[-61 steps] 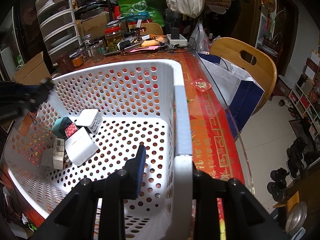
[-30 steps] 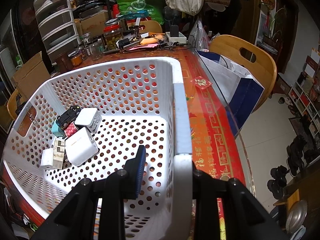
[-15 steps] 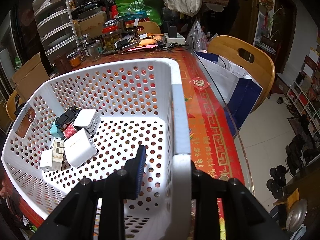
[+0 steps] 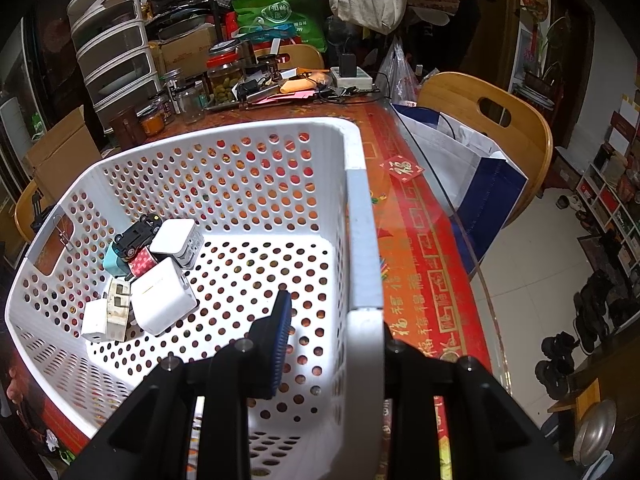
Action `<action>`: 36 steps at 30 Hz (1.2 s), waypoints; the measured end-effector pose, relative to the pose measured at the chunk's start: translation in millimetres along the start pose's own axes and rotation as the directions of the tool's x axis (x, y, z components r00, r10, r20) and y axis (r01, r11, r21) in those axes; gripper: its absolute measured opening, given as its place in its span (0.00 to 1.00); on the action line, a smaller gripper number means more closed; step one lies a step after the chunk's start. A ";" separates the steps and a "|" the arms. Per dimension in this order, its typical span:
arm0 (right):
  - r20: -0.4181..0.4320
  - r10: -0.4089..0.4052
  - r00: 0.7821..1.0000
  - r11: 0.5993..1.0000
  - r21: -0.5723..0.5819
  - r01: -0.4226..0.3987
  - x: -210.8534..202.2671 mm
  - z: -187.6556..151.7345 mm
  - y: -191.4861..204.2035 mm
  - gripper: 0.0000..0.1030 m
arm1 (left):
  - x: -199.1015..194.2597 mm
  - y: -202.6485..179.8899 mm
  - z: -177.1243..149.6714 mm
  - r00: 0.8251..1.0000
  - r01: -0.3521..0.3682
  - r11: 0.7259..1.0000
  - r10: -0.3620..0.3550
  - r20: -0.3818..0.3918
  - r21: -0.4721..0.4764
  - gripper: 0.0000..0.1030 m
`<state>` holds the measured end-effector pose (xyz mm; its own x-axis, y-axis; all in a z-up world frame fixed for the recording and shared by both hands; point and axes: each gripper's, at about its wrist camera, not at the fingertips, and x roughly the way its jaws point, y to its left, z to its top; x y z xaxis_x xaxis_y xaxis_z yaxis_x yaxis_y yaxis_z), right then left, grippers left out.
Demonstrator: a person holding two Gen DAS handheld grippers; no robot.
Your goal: Organize rigid objects
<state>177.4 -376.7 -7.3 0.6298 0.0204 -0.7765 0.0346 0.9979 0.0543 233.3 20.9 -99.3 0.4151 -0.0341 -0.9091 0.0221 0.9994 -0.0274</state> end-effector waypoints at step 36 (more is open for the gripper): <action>0.000 0.000 1.000 1.000 0.000 0.000 0.0 0.0 -0.3 0.27 | -37.0 6.8 -1.6 0.996 0.044 0.999 -0.043 0.076 -0.010 0.02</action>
<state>177.4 -377.0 -7.4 0.6300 0.0208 -0.7763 0.0344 0.9979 0.0547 216.7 29.0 -66.5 0.4818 -0.0778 -0.8728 0.0313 0.9969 -0.0716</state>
